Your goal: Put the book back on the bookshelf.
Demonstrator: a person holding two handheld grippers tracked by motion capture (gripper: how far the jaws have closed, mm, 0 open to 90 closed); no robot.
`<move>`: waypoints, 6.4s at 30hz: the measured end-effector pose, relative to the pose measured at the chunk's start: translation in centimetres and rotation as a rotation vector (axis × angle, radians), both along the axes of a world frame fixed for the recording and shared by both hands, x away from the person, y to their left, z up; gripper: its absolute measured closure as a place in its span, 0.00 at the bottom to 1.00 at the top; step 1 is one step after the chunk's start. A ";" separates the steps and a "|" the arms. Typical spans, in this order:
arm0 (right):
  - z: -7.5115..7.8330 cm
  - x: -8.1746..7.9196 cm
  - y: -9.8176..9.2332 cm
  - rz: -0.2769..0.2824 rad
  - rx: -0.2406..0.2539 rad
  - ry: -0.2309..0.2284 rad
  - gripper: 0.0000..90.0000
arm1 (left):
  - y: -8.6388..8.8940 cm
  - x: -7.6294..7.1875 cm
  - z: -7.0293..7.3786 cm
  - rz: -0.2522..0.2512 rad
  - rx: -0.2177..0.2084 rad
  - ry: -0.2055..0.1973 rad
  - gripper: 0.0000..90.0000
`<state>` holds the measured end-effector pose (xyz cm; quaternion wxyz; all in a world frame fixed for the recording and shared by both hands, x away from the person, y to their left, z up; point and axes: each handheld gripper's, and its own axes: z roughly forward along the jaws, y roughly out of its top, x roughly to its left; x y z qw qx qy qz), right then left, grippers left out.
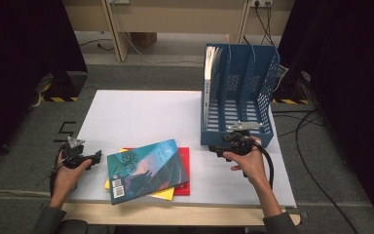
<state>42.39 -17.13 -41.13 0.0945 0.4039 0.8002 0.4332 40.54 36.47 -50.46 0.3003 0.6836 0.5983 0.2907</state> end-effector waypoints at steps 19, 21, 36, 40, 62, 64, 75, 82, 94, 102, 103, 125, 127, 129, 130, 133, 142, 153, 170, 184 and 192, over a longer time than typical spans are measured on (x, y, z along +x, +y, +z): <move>-3.1 -0.9 1.1 0.054 0.011 0.093 0.33 | 0.0 0.0 0.0 0.001 -0.001 0.001 0.16; -3.3 -1.0 1.4 0.061 0.019 0.101 0.33 | 0.0 0.0 0.0 0.000 -0.002 0.000 0.16; -4.6 -1.8 3.0 0.106 0.005 0.137 0.33 | 0.3 0.1 0.0 -0.034 -0.045 0.014 0.17; -5.1 -1.7 3.1 0.099 -0.050 0.128 0.32 | -0.2 -0.2 0.1 -0.080 -0.050 0.024 0.16; -6.2 -1.7 2.3 0.069 -0.031 0.170 0.32 | -2.8 -6.4 2.7 -0.227 -0.060 0.026 0.16; -6.1 -1.8 2.5 0.074 -0.014 0.169 0.32 | -3.0 -7.0 2.8 -0.239 -0.057 0.024 0.18; -5.0 -2.4 3.5 0.123 0.034 0.150 0.32 | -3.5 -7.9 3.3 -0.274 -0.077 0.050 0.25; -4.9 -2.2 3.4 0.122 0.074 0.164 0.32 | -5.2 -6.9 3.4 -0.323 -0.076 0.052 0.30; -6.4 -1.6 4.2 0.157 0.204 0.251 0.32 | -6.2 -6.3 3.2 -0.321 -0.052 0.047 0.18; -7.5 -1.0 5.8 0.223 0.217 0.299 0.36 | -6.3 -6.4 3.2 -0.321 -0.039 0.047 0.19; -7.7 -1.1 6.1 0.222 0.216 0.307 0.34 | -6.3 -6.4 3.3 -0.321 -0.042 0.048 0.20; -3.1 -0.3 5.2 0.148 0.353 0.248 0.42 | -8.4 -6.4 3.1 -0.319 -0.104 0.024 0.54; -1.8 -0.1 5.5 0.153 0.343 0.242 0.41 | -8.6 -6.4 3.0 -0.306 -0.101 0.017 0.53; -0.6 0.1 6.0 0.146 0.347 0.252 0.37 | -8.8 -6.4 2.9 -0.294 -0.099 0.006 0.52; 0.3 0.2 6.4 0.151 0.320 0.238 0.37 | -8.9 -6.5 2.8 -0.289 -0.097 -0.001 0.51; 2.4 0.5 7.1 0.167 0.296 0.212 0.41 | -9.3 -6.6 2.7 -0.277 -0.076 -0.019 0.50; 7.4 0.4 9.6 0.217 0.252 0.140 0.59 | -10.1 -6.6 2.5 -0.250 -0.059 -0.051 0.45; 11.6 0.4 12.5 0.238 0.163 0.091 0.61 | -12.1 -5.7 2.4 -0.295 -0.054 -0.072 0.43; 11.9 0.3 15.6 0.265 -0.026 0.066 0.74 | -11.7 -5.5 2.1 -0.301 -0.084 -0.073 0.27; 13.4 1.9 16.5 0.355 -0.030 0.047 0.82 | -9.7 -5.3 2.9 -0.198 -0.172 -0.165 0.20; 13.8 -0.1 16.6 0.427 -0.056 -0.038 0.81 | -9.0 -5.1 2.7 -0.192 -0.176 -0.143 0.20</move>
